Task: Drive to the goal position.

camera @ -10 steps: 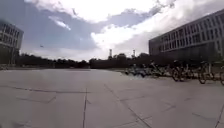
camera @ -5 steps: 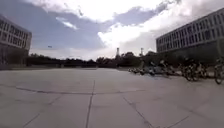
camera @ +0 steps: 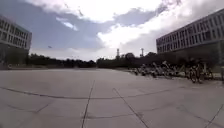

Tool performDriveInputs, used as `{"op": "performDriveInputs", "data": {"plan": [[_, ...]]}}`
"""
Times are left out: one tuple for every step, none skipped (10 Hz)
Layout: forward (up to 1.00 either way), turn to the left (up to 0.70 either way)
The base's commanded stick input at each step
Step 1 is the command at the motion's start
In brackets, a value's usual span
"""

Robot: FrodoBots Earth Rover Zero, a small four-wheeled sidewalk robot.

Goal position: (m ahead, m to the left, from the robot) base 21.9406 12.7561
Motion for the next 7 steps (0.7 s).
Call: {"op": "performDriveInputs", "data": {"plan": [[0.50,0.12],[0.50,0.13],[0.50,0.12],[0.50,0.10],[0.50,0.08],[0.50,0.08],[0.50,0.08]]}}
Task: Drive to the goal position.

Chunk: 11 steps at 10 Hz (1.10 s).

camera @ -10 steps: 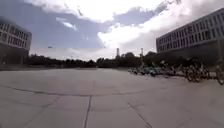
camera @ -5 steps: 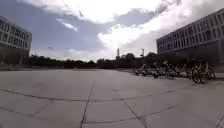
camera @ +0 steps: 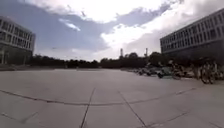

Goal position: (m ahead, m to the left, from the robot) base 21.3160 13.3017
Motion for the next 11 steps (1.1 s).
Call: {"op": "performDriveInputs", "data": {"plan": [[0.50,0.08],[0.50,0.08],[0.50,0.09],[0.50,0.09],[0.50,0.09],[0.50,0.09],[0.50,0.09],[0.50,0.09],[0.50,0.09],[0.50,0.07],[0.50,0.01]]}}
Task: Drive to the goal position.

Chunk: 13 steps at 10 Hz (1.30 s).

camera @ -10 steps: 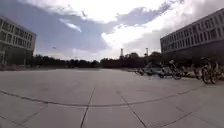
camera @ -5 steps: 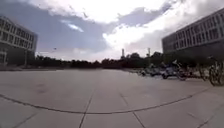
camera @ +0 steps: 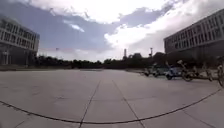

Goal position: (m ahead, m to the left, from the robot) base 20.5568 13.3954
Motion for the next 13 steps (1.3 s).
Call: {"op": "performDriveInputs", "data": {"plan": [[0.50,0.01],[0.50,0.01],[0.50,0.01],[0.50,0.01],[0.50,0.01],[0.50,0.01],[0.50,0.01],[0.50,0.01],[0.50,0.01],[0.50,0.01],[0.50,0.01],[0.50,0.01],[0.50,0.01]]}}
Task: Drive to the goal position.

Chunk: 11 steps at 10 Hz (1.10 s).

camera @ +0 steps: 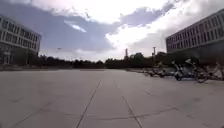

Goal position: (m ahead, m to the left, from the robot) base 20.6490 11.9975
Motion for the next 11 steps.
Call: {"op": "performDriveInputs", "data": {"plan": [[0.50,0.01],[0.50,0.01],[0.50,0.01],[0.50,0.01],[0.50,0.01],[0.50,0.01],[0.50,0.01],[0.50,0.01],[0.50,0.01],[0.50,0.01],[0.50,0.01]]}}
